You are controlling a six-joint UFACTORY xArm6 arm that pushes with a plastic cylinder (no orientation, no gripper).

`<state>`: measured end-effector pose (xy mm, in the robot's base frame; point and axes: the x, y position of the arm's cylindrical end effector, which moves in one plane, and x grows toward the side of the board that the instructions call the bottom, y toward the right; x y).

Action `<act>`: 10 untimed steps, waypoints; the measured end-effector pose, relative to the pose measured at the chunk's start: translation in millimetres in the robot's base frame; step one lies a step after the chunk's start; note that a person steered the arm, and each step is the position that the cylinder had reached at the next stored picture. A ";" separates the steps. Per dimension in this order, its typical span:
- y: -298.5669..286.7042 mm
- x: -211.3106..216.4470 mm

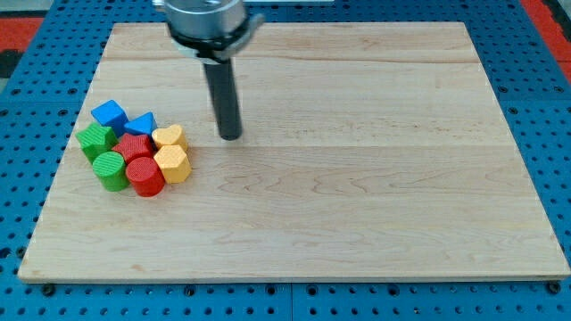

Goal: Separate the group of blocks

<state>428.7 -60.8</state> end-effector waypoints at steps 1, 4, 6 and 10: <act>7.3 11.9; -147.2 166.0; -195.5 69.5; 0.9 -1.8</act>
<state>427.0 -59.9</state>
